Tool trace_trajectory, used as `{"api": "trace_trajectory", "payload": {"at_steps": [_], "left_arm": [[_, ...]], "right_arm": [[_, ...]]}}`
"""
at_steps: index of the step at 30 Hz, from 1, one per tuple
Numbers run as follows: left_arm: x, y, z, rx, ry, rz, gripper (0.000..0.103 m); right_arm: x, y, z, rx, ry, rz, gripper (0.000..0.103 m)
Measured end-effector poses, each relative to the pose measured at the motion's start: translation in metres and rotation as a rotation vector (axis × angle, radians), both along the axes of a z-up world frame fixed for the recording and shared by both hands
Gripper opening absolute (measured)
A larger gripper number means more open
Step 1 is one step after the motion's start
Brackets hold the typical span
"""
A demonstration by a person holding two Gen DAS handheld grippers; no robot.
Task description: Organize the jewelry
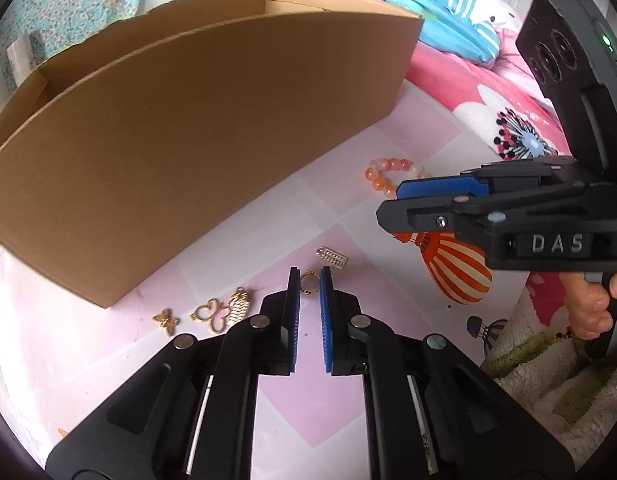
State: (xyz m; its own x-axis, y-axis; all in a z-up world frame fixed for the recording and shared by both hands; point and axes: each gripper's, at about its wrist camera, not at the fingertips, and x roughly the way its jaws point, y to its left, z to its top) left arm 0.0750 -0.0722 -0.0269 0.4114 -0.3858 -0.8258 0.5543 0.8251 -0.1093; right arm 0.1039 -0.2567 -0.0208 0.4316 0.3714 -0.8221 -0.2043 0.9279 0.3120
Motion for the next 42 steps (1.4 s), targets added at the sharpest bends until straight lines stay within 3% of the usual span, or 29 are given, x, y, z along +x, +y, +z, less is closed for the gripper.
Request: {"api": "trace_trajectory", "payload": {"at_steps": [10, 22, 26, 42], "left_arm": [[0.003, 0.026, 0.008, -0.023, -0.009, 0.095, 0.009], [0.001, 0.033, 0.011, -0.043, -0.018, 0.096, 0.009], [0.0, 0.035, 0.011, -0.046, -0.019, 0.094, 0.009], [-0.005, 0.033, 0.019, -0.048, -0.051, 0.091, 0.009]], "right_arm": [[-0.008, 0.049, 0.006, -0.142, -0.077, 0.137, 0.029], [-0.011, 0.079, -0.002, -0.266, -0.081, 0.195, 0.013], [-0.011, 0.081, -0.002, -0.262, -0.076, 0.203, 0.005], [-0.011, 0.075, 0.007, -0.185, -0.101, 0.155, 0.005]]}}
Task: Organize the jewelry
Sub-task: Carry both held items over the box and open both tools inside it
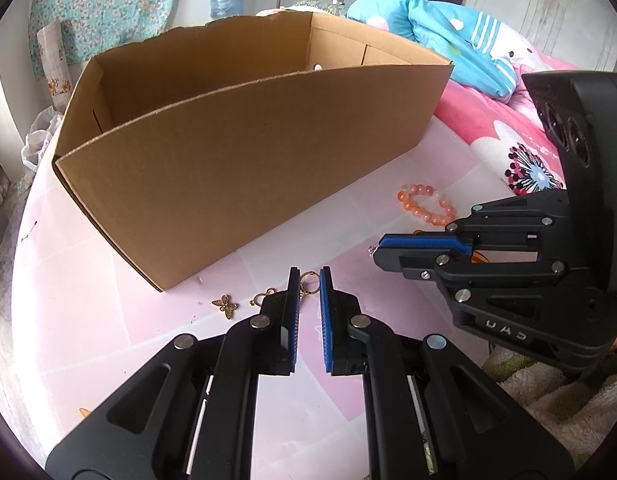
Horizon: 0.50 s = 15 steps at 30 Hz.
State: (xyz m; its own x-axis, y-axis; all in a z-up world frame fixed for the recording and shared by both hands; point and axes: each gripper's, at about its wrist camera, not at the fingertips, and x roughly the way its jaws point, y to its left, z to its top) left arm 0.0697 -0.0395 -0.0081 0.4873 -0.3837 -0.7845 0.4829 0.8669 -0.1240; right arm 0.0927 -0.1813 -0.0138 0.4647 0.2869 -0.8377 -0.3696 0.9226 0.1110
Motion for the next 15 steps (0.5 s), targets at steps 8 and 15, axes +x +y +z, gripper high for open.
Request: {"api": "trace_trajectory", "payload": {"at_steps": [8, 15], "left_arm": [[-0.011, 0.005, 0.033, -0.034, -0.073, -0.02, 0.009], [-0.014, 0.006, 0.083, -0.107, -0.2, -0.05, 0.009]], "right_arm": [[-0.024, -0.032, 0.035, 0.057, -0.086, -0.024, 0.005], [-0.019, -0.048, 0.1, 0.143, -0.252, -0.029, 0.005]]}}
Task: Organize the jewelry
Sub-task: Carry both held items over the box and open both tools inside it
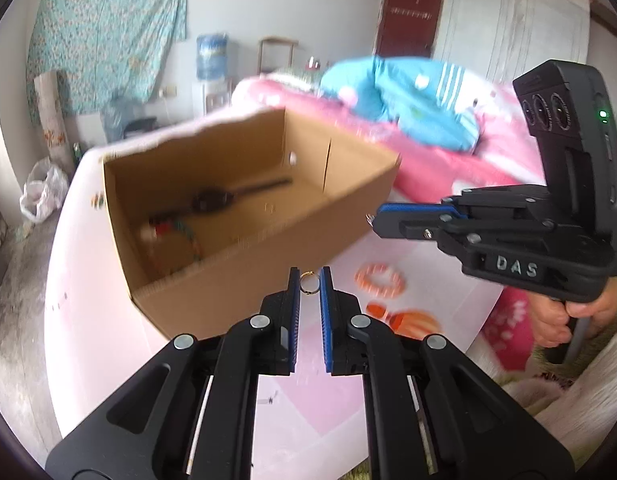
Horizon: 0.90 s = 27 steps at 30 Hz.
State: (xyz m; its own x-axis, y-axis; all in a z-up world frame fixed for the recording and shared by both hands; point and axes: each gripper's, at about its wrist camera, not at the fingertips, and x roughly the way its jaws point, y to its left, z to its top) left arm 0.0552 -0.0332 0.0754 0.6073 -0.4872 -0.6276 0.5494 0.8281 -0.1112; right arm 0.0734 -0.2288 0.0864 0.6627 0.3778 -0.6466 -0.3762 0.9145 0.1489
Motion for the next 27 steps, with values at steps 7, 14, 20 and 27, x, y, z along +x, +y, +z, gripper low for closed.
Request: {"api": "trace_trajectory", "payload": {"at_steps": [7, 14, 20, 27], "left_arm": [[0.032, -0.002, 0.031, -0.029, -0.053, 0.02, 0.009], [0.112, -0.011, 0.018, 0.008, 0.135, 0.041, 0.009], [0.185, -0.021, -0.004, 0.048, 0.343, -0.007, 0.009], [0.237, -0.045, -0.047, 0.154, 0.556, -0.043, 0.009]], "right_arm": [[0.044, -0.01, 0.032, 0.081, -0.073, 0.025, 0.005], [0.129, -0.004, 0.019, 0.092, 0.119, 0.092, 0.005], [0.189, 0.008, -0.017, 0.039, 0.386, 0.143, 0.005], [0.196, 0.02, -0.05, -0.059, 0.497, 0.158, 0.005]]}}
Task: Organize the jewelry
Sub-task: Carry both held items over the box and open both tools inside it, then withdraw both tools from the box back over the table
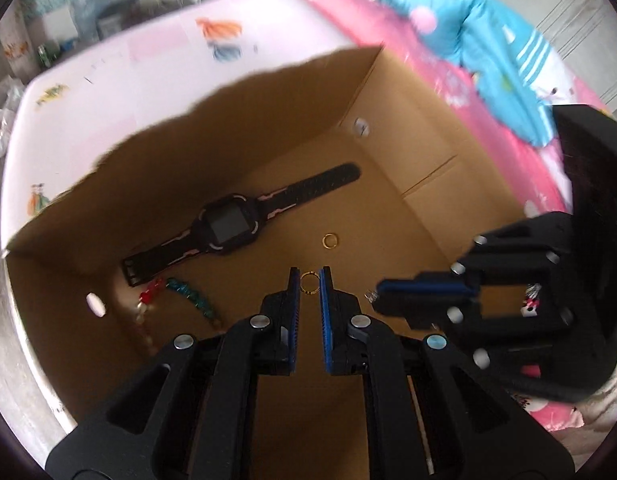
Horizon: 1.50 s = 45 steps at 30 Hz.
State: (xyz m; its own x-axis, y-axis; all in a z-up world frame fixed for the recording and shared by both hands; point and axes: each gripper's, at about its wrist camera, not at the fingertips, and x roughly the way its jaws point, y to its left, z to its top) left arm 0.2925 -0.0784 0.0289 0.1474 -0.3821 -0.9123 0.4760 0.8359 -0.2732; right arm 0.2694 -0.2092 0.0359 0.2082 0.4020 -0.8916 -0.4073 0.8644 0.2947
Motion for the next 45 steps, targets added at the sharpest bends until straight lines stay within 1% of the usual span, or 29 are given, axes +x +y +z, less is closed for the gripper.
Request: {"api": "trace_trajectory", "payload": {"at_steps": [1, 4, 9, 12, 14, 16, 19, 22, 24, 26, 27, 28, 29, 30, 31, 32, 33, 34, 35, 36, 37, 38, 39, 40, 41, 42, 43, 44, 45], "left_arm": [[0.006, -0.005, -0.008, 0.013, 0.027, -0.005, 0.009], [0.016, -0.018, -0.023, 0.041, 0.073, -0.016, 0.009], [0.03, -0.029, -0.036, 0.056, 0.09, -0.013, 0.009], [0.036, -0.032, -0.042, 0.052, 0.12, -0.004, 0.009], [0.039, -0.032, -0.044, 0.056, 0.125, 0.011, 0.009], [0.041, -0.032, -0.043, 0.043, 0.132, 0.017, 0.009], [0.039, -0.032, -0.039, 0.034, 0.114, 0.022, 0.01], [0.035, -0.027, -0.031, 0.026, 0.089, 0.016, 0.013], [0.026, -0.017, -0.022, 0.026, 0.063, 0.016, 0.018], [0.021, -0.014, -0.013, 0.023, 0.042, 0.022, 0.018], [0.018, -0.012, -0.007, 0.017, 0.029, 0.026, 0.02], [0.014, -0.01, -0.001, 0.012, 0.017, 0.031, 0.023], [0.009, -0.005, 0.007, 0.007, 0.0, 0.043, 0.034], [0.004, 0.001, 0.017, 0.0, -0.024, 0.059, 0.041], [0.0, 0.007, 0.028, -0.014, -0.055, 0.072, 0.042], [-0.011, 0.016, 0.04, -0.037, -0.103, 0.089, 0.042], [-0.022, 0.024, 0.053, -0.051, -0.149, 0.101, 0.047], [-0.031, 0.03, 0.063, -0.059, -0.185, 0.11, 0.05], [-0.043, 0.037, 0.078, -0.067, -0.243, 0.125, 0.056], [-0.055, 0.045, 0.09, -0.073, -0.291, 0.135, 0.059], [-0.073, 0.055, 0.104, -0.083, -0.346, 0.145, 0.06], [-0.082, 0.061, 0.112, -0.091, -0.374, 0.151, 0.066], [-0.098, 0.071, 0.122, -0.103, -0.408, 0.165, 0.07], [-0.105, 0.078, 0.129, -0.116, -0.428, 0.175, 0.072], [-0.122, 0.088, 0.136, -0.136, -0.453, 0.182, 0.075], [-0.136, 0.092, 0.139, -0.145, -0.468, 0.187, 0.079], [-0.154, 0.102, 0.14, -0.151, -0.488, 0.198, 0.08], [-0.159, 0.105, 0.14, -0.148, -0.498, 0.211, 0.083], [-0.17, 0.111, 0.138, -0.143, -0.511, 0.231, 0.084]], "right_arm": [[0.002, 0.0, -0.002, -0.01, 0.005, 0.003, 0.005], [0.005, 0.0, -0.006, -0.035, 0.022, 0.006, 0.005], [0.011, -0.005, -0.011, -0.042, 0.044, 0.004, 0.005], [0.013, -0.009, -0.014, -0.029, 0.057, -0.008, 0.005], [0.014, -0.012, -0.016, -0.018, 0.063, -0.015, 0.005], [0.014, -0.015, -0.016, -0.01, 0.059, -0.024, 0.005], [0.015, -0.018, -0.013, 0.007, 0.049, -0.042, 0.005], [0.011, -0.027, -0.001, 0.035, 0.028, -0.066, 0.005], [0.008, -0.034, 0.01, 0.052, 0.002, -0.089, 0.006], [0.003, -0.039, 0.02, 0.071, -0.029, -0.107, 0.006], [-0.003, -0.044, 0.029, 0.081, -0.062, -0.127, 0.006], [-0.007, -0.046, 0.036, 0.086, -0.088, -0.141, 0.006], [-0.013, -0.05, 0.045, 0.094, -0.127, -0.162, 0.006], [-0.019, -0.052, 0.052, 0.1, -0.159, -0.181, 0.007], [-0.027, -0.055, 0.06, 0.111, -0.193, -0.201, 0.009], [-0.031, -0.055, 0.066, 0.124, -0.216, -0.214, 0.014], [-0.042, -0.058, 0.075, 0.145, -0.251, -0.234, 0.019], [-0.053, -0.06, 0.083, 0.156, -0.288, -0.253, 0.029], [-0.065, -0.06, 0.091, 0.161, -0.331, -0.27, 0.035], [-0.075, -0.059, 0.096, 0.164, -0.366, -0.277, 0.038], [-0.087, -0.057, 0.102, 0.162, -0.406, -0.279, 0.043], [-0.096, -0.056, 0.104, 0.157, -0.433, -0.278, 0.049], [-0.112, -0.053, 0.109, 0.146, -0.477, -0.278, 0.052], [-0.123, -0.051, 0.112, 0.142, -0.502, -0.271, 0.057], [-0.133, -0.051, 0.112, 0.14, -0.518, -0.264, 0.059], [-0.148, -0.047, 0.113, 0.127, -0.546, -0.253, 0.06], [-0.153, -0.045, 0.111, 0.117, -0.558, -0.251, 0.063], [-0.164, -0.041, 0.109, 0.097, -0.575, -0.246, 0.067], [-0.173, -0.037, 0.107, 0.076, -0.588, -0.236, 0.067]]}}
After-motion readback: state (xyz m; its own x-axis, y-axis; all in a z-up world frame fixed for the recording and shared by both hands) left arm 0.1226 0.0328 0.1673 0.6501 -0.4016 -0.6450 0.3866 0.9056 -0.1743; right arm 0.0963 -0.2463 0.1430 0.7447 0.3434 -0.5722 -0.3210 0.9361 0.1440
